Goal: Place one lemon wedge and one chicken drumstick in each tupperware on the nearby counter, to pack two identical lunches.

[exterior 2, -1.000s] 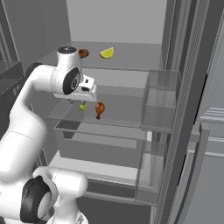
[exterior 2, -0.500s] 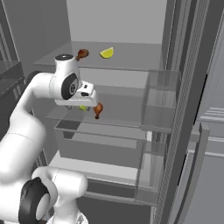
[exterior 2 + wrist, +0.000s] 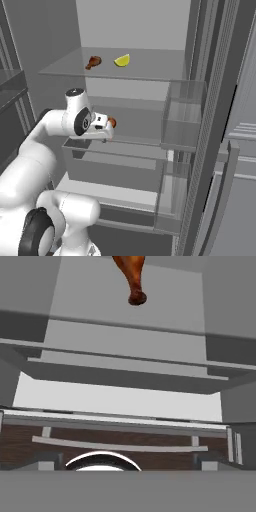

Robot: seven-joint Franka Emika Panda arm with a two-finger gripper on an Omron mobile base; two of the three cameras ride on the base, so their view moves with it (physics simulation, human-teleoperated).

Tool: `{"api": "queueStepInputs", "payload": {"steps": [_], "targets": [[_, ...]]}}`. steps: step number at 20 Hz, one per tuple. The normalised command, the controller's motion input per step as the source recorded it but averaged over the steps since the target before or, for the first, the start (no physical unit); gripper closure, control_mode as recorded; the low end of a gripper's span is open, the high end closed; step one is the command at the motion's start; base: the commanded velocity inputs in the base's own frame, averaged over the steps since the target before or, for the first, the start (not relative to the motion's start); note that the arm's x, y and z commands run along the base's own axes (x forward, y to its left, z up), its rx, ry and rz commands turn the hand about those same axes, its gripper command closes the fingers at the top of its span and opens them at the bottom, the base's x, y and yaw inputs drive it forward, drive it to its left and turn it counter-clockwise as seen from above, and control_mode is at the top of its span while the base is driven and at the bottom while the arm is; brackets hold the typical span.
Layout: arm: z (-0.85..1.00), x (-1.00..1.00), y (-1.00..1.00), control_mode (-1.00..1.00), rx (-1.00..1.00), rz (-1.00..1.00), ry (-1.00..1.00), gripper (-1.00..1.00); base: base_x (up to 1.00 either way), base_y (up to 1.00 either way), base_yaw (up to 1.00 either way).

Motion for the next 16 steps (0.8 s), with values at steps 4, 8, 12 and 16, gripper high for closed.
{"api": "queueStepInputs", "payload": {"steps": [4, 8, 12, 16], "targets": [[-0.26, 0.07, 0.00, -1.00, 0.05, 0.02, -0.28, -1.00, 0.00, 0.00, 0.00], [0.47, 0.19, 0.00, -1.00, 0.03, 0.14, -0.17, -1.00, 0.00, 0.00, 0.00], [0.17, 0.84, 0.00, -1.00, 0.00, 0.15, 0.04, -1.00, 0.00, 0.00, 0.00], [0.05, 1.00, 0.00, -1.00, -0.01, 0.12, 0.24, -1.00, 0.00, 0.00, 0.00]]}}
